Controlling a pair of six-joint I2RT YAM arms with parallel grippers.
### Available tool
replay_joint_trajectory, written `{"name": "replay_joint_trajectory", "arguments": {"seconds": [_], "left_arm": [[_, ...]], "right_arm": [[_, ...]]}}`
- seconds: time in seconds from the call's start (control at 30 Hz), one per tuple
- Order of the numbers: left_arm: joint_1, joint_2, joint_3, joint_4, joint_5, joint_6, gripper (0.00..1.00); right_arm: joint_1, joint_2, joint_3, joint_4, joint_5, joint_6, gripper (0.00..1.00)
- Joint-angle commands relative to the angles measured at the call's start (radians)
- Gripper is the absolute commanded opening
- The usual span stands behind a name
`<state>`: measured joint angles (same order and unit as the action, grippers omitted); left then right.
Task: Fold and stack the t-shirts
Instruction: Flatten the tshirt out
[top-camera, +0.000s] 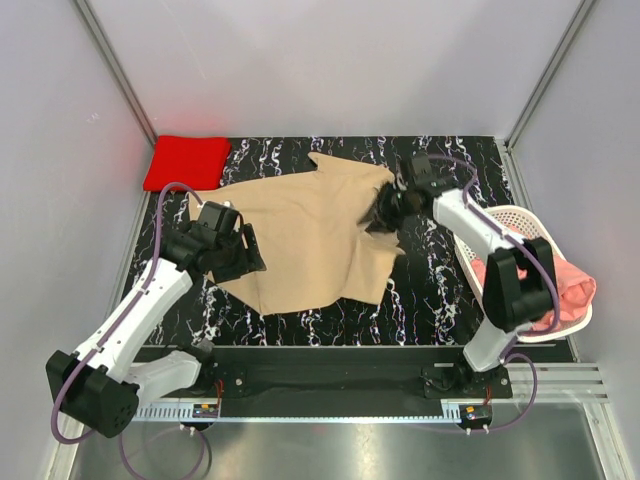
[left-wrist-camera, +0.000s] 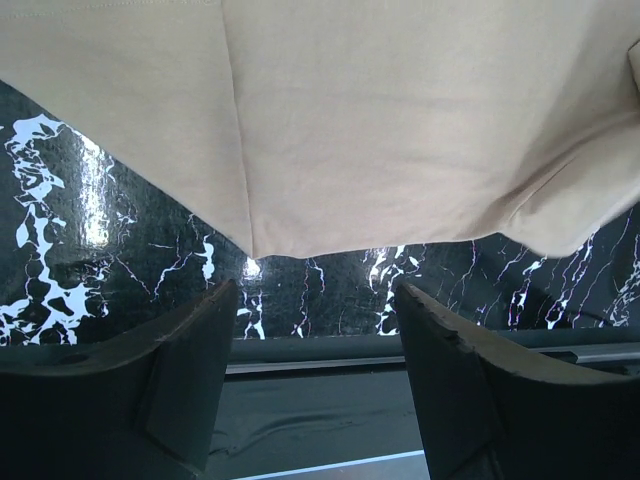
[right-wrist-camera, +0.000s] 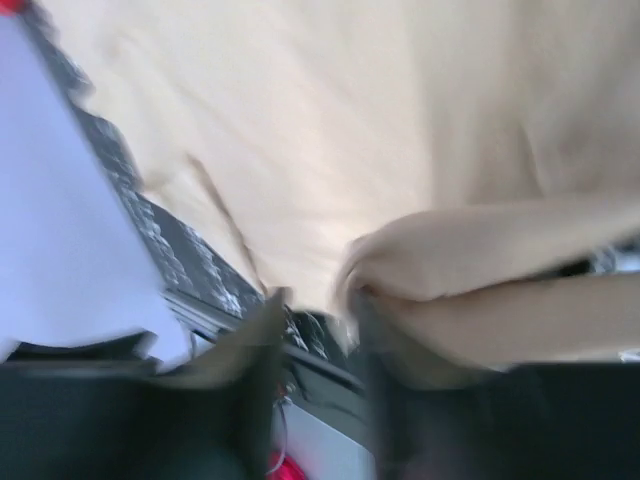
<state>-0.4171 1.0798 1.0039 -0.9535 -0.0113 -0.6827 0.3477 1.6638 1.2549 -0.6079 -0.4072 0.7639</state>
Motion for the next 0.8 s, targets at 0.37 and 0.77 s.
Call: {"name": "replay_joint_trajectory", "arguments": {"seconds": [0.37, 0.77], "left_arm": [[0.0, -0.029, -0.039, 0.044, 0.005, -0.005, 0.69], [0.0, 0.035, -0.007, 0.061, 0.05, 0.025, 0.69]], "right_arm": [[-0.073, 0.036, 0.08, -0.083, 0.271, -0.38, 0.48], [-0.075, 0.143, 0.084, -0.05, 0.318, -0.446, 0.59]]}}
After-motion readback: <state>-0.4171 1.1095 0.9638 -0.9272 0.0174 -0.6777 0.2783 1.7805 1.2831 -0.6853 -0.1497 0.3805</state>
